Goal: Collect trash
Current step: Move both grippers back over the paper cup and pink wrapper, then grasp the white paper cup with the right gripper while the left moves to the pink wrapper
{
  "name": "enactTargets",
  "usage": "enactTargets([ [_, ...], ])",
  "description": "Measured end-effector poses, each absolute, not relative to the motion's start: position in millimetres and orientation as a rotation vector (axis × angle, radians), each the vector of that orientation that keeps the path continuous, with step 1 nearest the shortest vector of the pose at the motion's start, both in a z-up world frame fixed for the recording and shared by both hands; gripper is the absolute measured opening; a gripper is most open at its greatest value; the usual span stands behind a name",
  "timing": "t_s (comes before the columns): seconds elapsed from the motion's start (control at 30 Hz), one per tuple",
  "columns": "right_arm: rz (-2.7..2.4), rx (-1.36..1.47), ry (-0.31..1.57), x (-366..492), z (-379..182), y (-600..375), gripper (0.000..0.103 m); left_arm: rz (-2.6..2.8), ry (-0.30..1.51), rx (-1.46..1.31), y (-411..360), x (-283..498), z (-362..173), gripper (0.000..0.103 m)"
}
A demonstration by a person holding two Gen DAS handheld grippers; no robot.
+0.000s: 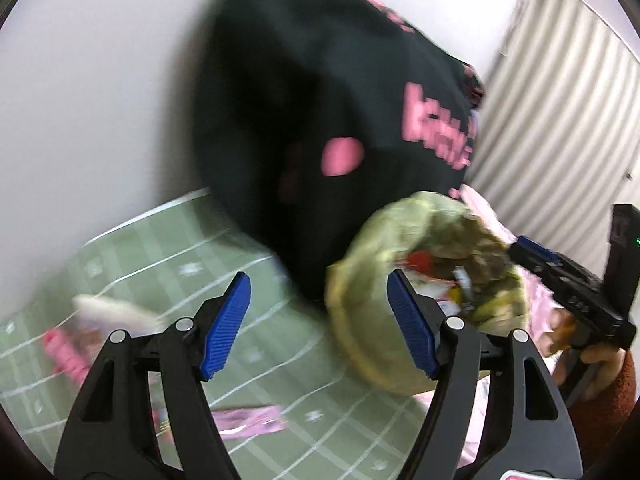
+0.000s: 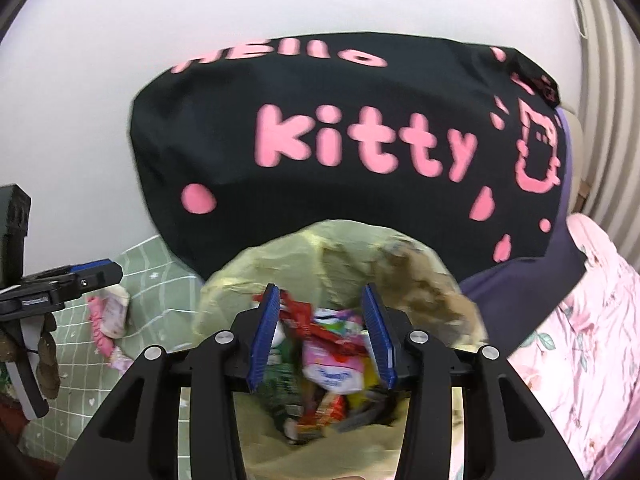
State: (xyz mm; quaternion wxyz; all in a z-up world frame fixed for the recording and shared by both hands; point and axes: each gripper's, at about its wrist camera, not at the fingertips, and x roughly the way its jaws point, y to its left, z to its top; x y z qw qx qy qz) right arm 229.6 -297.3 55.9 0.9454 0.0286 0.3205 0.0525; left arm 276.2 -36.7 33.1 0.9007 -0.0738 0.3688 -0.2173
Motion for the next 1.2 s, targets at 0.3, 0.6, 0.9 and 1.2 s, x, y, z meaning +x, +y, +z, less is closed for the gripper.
enactTargets([
  [0.3, 0.260, 0.016, 0.651, 230, 52, -225, 0.041, -0.194, 0.784, -0.250, 73, 258, -1, 0.067],
  [0.6, 0.479, -0.060, 0.718, 234, 21, -143, 0.041, -0.145, 0.794, -0.296, 133, 239, -29, 0.067],
  [0.9, 0.641, -0.094, 0.866, 255, -33, -74, 0.041, -0.117, 0.792, -0.343, 164, 220, -43, 0.067],
  [1.2, 0.620, 0.139, 0.927, 312, -70, -27, 0.047, -0.019, 0.815, -0.425, 203, 188, -59, 0.067],
])
